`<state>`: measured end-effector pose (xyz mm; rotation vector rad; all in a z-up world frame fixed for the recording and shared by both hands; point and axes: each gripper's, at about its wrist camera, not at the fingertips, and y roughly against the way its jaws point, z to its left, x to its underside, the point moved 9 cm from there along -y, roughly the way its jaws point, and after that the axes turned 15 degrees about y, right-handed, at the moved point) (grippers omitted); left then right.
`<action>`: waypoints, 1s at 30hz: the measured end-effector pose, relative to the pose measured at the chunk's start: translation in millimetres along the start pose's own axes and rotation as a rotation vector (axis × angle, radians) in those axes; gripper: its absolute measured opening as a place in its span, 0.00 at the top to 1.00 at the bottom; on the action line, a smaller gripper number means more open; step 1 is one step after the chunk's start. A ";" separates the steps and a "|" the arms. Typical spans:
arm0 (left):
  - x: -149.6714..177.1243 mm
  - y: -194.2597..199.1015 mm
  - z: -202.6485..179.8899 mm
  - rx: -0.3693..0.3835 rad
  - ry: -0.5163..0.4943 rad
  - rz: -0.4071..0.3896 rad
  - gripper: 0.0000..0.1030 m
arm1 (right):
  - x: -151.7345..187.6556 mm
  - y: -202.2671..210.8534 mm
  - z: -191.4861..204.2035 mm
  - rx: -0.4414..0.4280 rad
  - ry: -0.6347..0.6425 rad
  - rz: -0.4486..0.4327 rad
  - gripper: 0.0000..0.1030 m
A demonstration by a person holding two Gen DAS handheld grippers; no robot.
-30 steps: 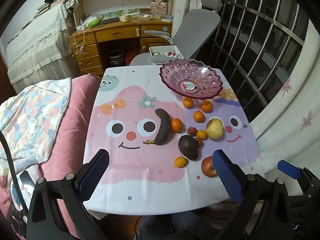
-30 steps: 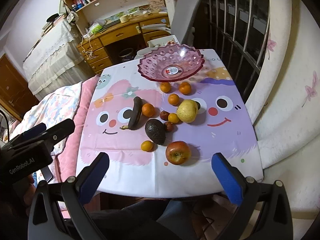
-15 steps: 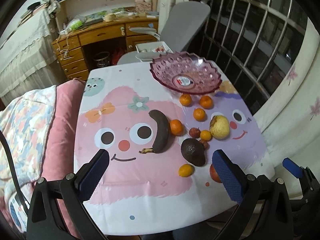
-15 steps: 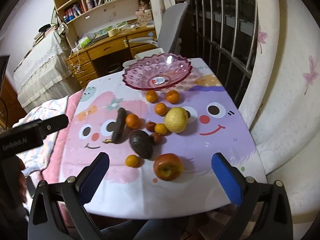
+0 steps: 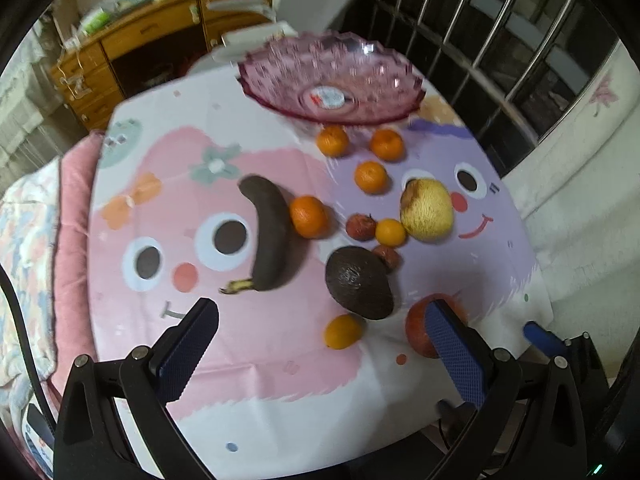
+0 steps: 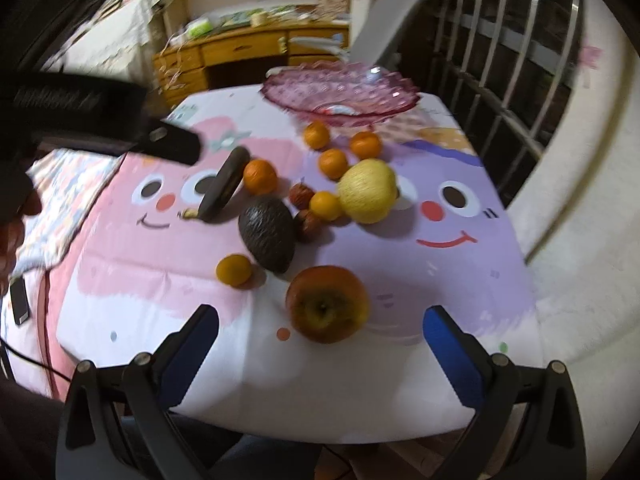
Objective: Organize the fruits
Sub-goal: 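Grasp the avocado with the left gripper while the right gripper grasps the red apple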
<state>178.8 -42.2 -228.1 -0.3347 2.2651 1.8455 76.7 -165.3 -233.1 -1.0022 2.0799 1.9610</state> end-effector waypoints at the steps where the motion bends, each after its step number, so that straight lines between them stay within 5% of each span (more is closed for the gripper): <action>1: -0.3 -5.9 -0.7 0.001 0.005 0.016 0.01 | 0.4 -5.2 2.8 -0.009 0.022 0.010 0.00; 17: 7.2 -102.3 -10.0 0.044 0.203 0.279 0.04 | -0.4 -65.4 -0.2 -0.180 0.120 0.145 0.06; 30: 7.6 -125.4 -17.4 0.066 0.256 0.314 0.45 | 12.1 -79.1 -1.6 -0.298 0.107 0.219 0.30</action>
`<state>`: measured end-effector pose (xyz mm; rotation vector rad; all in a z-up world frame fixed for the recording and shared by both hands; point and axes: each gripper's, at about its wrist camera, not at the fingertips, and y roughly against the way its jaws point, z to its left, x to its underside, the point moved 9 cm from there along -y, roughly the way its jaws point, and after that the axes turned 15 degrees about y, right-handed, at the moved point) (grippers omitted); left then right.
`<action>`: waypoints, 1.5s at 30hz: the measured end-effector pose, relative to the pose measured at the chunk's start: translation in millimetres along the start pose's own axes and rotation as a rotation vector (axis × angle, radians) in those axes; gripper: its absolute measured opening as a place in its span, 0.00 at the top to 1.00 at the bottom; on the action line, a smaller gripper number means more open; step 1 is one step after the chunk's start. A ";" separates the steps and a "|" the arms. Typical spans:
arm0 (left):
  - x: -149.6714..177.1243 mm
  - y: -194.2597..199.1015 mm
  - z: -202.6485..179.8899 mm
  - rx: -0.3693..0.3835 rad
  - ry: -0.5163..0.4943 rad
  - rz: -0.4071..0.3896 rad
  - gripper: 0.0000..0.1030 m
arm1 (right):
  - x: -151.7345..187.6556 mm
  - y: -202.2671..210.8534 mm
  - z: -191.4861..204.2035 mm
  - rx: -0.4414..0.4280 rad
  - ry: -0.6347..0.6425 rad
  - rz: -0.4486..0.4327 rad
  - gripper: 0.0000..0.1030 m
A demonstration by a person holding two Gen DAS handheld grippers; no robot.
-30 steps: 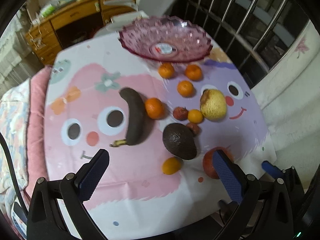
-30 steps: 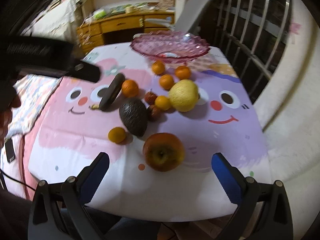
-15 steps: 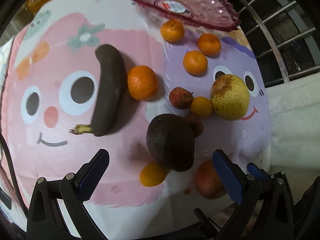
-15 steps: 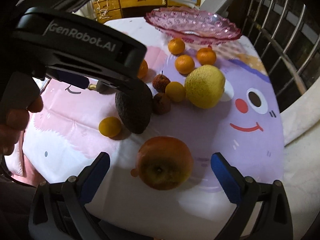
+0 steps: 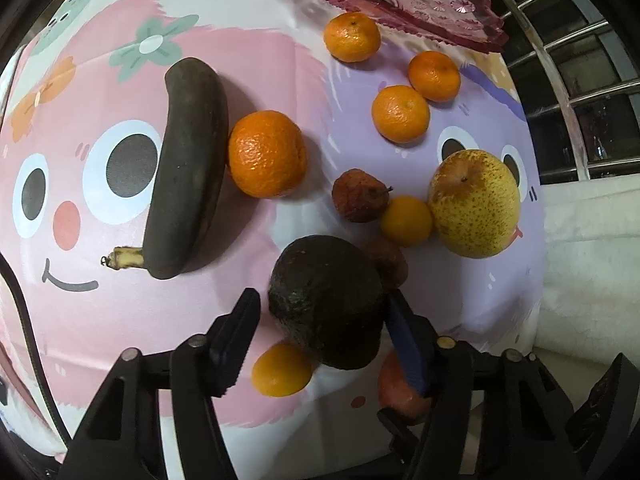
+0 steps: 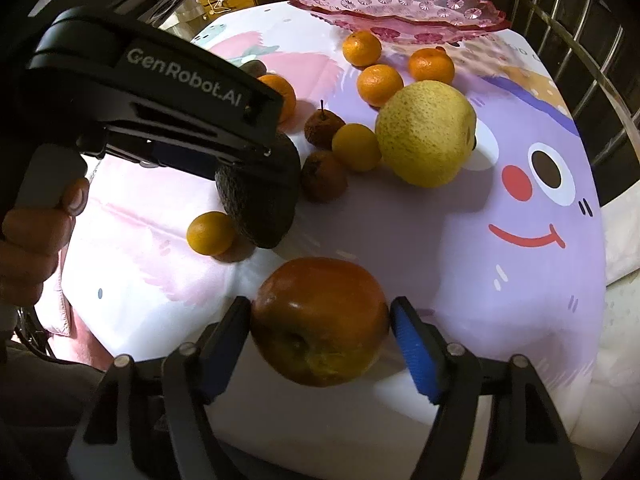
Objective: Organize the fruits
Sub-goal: 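Grasp the avocado with the left gripper while the right gripper grasps the red apple, then carry avocado and apple into the pink bowl and open both grippers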
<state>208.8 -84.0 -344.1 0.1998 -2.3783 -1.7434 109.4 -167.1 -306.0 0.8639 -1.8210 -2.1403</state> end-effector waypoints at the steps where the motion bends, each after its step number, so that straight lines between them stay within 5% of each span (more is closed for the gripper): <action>1: 0.2 0.0 -0.3 0.005 0.001 -0.005 0.45 | 0.7 0.5 0.8 -0.001 0.003 0.000 0.30; 11: 4.4 11.0 1.6 -0.006 -0.002 -0.055 0.45 | 2.8 -0.1 -7.9 -0.049 -0.005 0.045 0.31; 22: -7.1 82.3 -12.7 -0.012 -0.089 -0.185 0.45 | -14.8 34.2 -27.6 -0.068 -0.015 0.042 0.31; 35: -58.0 170.3 -24.0 -0.008 -0.071 -0.332 0.45 | -111.7 111.5 -87.2 -0.020 -0.010 -0.143 0.31; 45: -102.8 166.1 -38.2 0.045 0.008 -0.370 0.45 | -187.7 103.9 -135.7 -0.042 -0.030 -0.225 0.31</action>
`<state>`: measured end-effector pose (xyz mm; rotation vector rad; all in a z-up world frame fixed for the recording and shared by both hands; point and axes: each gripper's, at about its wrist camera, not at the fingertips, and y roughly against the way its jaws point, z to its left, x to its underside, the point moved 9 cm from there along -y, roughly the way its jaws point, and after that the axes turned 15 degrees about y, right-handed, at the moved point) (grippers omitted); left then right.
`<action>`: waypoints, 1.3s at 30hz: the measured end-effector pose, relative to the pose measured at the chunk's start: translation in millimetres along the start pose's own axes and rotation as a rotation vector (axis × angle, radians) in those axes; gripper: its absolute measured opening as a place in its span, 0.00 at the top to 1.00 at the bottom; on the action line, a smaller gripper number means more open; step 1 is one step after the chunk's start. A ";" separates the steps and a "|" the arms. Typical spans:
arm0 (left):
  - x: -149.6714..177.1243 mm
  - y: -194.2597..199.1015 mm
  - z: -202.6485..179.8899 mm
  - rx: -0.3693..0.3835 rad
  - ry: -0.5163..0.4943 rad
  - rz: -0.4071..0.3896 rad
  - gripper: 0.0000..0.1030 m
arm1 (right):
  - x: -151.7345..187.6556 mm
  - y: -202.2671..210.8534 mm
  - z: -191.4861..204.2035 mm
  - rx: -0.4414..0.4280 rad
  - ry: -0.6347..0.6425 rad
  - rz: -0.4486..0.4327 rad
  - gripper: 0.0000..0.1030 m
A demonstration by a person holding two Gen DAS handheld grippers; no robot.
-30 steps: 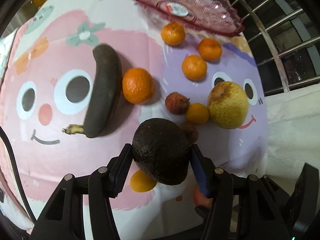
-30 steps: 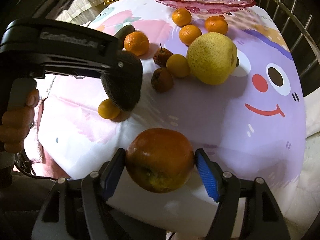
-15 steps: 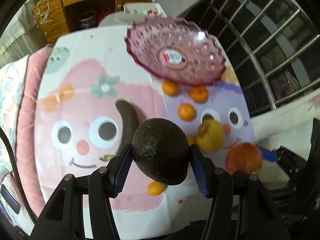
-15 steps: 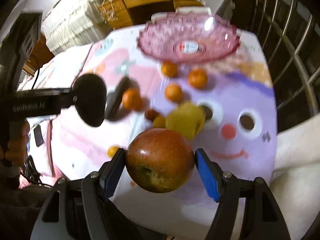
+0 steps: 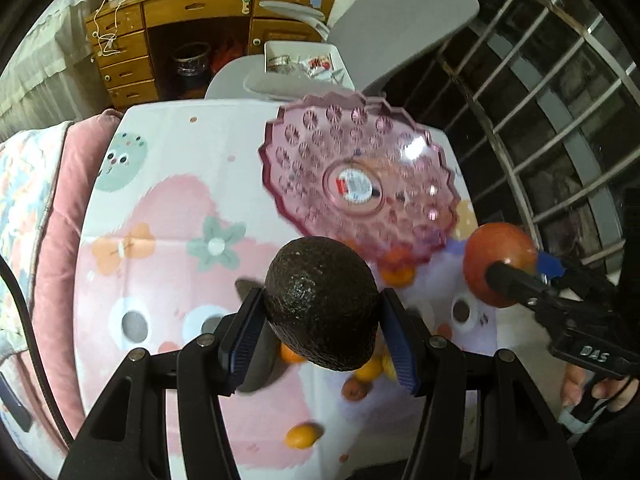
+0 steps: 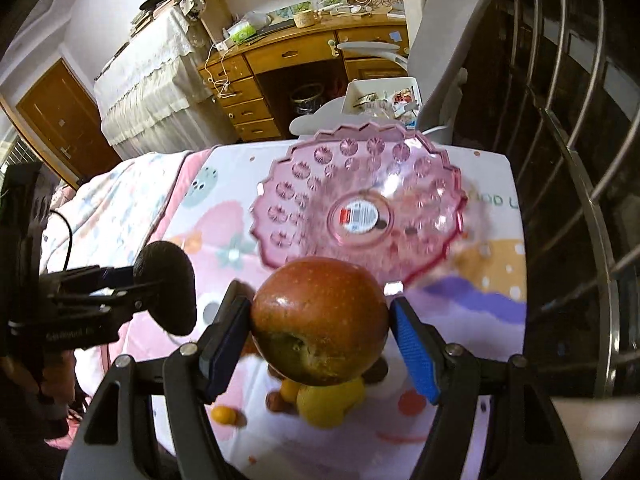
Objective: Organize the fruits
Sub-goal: 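Carry avocado and apple into the pink bowl and open both grippers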
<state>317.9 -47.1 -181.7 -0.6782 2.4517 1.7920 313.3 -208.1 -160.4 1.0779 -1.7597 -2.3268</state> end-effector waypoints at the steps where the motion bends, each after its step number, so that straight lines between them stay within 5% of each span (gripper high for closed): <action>1: -6.8 -4.1 -2.8 0.005 0.005 -0.009 0.45 | -3.1 -5.7 -5.1 -0.003 -0.003 0.002 0.31; 13: -63.6 -70.4 -25.1 -0.006 0.011 -0.067 0.45 | -16.0 -84.1 -49.9 -0.026 -0.032 0.068 0.31; 26: -71.2 -137.7 -30.2 -0.049 0.059 0.017 0.45 | -17.6 -118.6 -69.5 0.012 0.013 0.136 0.31; 31: -71.7 -131.9 -36.3 -0.026 0.057 -0.005 0.42 | -11.4 -121.5 -78.3 0.009 -0.009 0.160 0.30; 39: -72.0 -100.3 -32.6 -0.044 0.083 -0.051 0.42 | -33.6 -94.9 -76.7 -0.009 -0.001 0.056 0.30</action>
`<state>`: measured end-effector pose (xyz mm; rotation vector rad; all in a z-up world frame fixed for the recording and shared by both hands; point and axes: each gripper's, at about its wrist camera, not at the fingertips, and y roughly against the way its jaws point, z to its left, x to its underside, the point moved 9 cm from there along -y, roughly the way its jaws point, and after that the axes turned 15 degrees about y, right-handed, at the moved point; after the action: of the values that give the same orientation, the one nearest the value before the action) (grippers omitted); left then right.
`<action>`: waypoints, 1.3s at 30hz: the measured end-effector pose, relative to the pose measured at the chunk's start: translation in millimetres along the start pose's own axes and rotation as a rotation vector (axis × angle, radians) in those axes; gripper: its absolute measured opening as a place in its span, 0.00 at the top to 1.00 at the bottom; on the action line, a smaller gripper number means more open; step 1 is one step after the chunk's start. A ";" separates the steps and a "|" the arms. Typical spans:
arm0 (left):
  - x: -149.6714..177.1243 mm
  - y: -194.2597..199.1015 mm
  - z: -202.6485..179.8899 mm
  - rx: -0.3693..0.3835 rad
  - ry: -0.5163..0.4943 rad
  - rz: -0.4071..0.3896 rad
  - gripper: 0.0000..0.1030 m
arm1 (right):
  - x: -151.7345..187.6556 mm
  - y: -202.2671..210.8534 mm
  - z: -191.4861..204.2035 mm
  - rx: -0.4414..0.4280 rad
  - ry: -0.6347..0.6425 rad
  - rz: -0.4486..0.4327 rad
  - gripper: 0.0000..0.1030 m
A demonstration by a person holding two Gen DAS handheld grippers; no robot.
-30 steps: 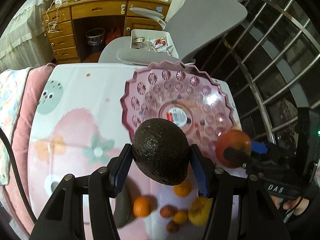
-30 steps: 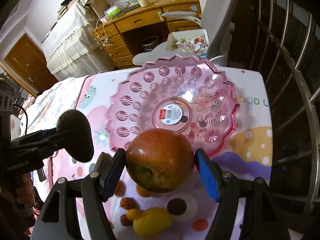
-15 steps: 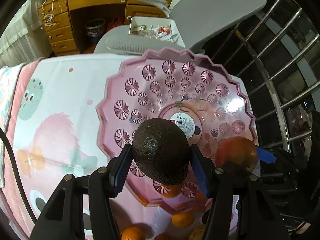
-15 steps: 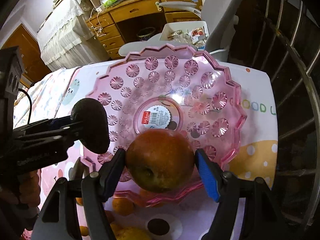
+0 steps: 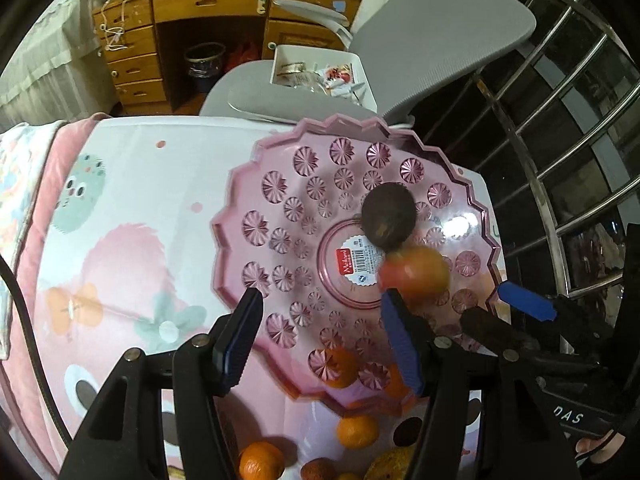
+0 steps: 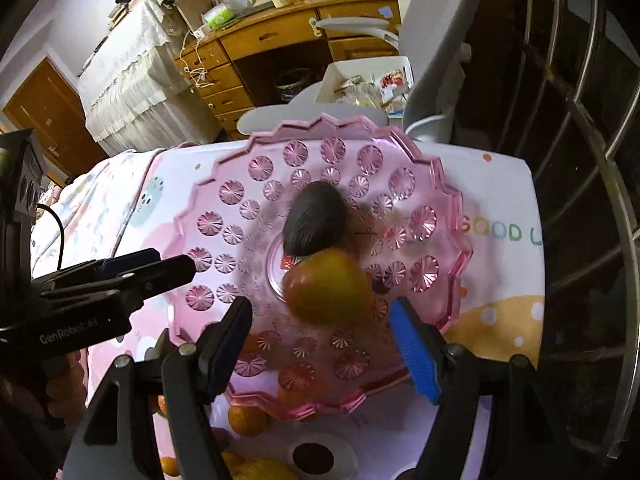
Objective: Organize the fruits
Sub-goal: 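Carry avocado and apple into the pink bowl and open both grippers, then grasp the dark banana with the left gripper while the right gripper grasps an orange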
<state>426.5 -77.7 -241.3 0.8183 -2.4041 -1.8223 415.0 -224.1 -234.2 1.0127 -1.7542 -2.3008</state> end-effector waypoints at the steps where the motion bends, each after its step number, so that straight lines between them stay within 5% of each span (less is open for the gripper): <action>1: 1.0 4.8 1.9 -0.001 0.003 -0.004 0.42 | -0.3 1.9 0.8 -0.002 -0.002 0.000 0.30; 22: 79.0 98.4 102.4 0.009 0.078 -0.003 0.42 | 75.2 51.0 41.9 -0.026 -0.247 0.031 0.30; 39: 119.0 157.6 162.5 0.080 -0.118 0.070 0.38 | 129.2 69.2 131.2 -0.028 -0.516 0.045 0.30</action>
<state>210.3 47.3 -186.2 0.6388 -2.5574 -1.8084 221.4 -194.8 -214.6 0.3812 -1.8632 -2.7180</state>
